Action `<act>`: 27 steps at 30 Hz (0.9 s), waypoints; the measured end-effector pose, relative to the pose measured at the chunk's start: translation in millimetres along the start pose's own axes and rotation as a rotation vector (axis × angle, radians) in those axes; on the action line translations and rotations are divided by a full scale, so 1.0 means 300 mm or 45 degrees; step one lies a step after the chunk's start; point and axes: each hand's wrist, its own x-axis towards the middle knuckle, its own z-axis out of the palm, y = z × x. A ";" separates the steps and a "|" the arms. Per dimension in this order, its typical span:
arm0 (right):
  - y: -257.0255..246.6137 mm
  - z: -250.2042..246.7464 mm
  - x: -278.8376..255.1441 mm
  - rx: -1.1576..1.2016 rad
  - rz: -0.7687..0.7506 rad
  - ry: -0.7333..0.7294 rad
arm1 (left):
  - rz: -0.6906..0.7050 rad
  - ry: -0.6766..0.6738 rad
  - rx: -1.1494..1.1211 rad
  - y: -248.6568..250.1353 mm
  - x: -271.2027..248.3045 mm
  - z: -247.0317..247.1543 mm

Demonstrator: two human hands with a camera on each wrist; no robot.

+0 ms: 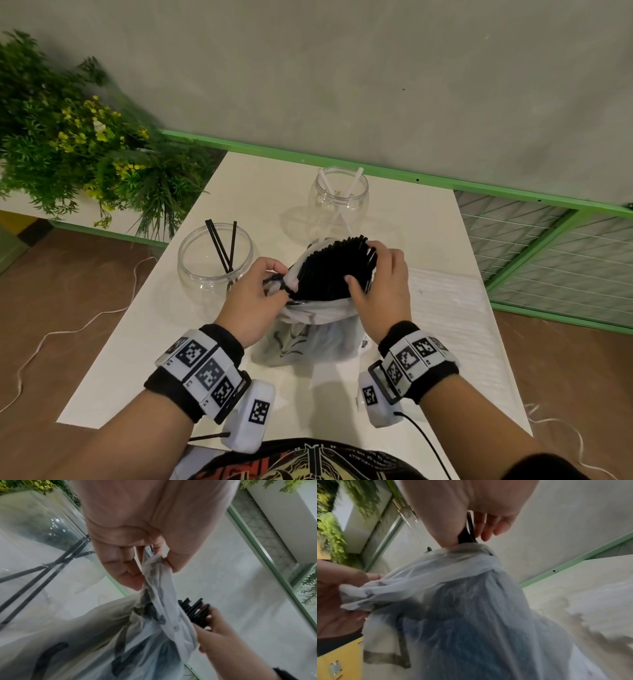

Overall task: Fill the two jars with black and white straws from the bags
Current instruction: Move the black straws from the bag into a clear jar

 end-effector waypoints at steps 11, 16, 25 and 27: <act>-0.056 0.046 -0.133 -0.400 -0.661 -0.280 | -0.070 -0.039 -0.101 0.010 0.005 0.038; -0.042 0.088 -0.118 -0.360 -0.628 -0.244 | -0.128 -0.036 -0.088 0.010 -0.005 0.053; -0.007 0.083 -0.143 -0.173 -0.538 -0.442 | -0.284 -0.121 0.050 -0.006 0.005 0.045; -0.001 0.069 -0.158 -0.070 -0.534 -0.514 | -0.265 -0.108 0.090 -0.011 0.010 0.047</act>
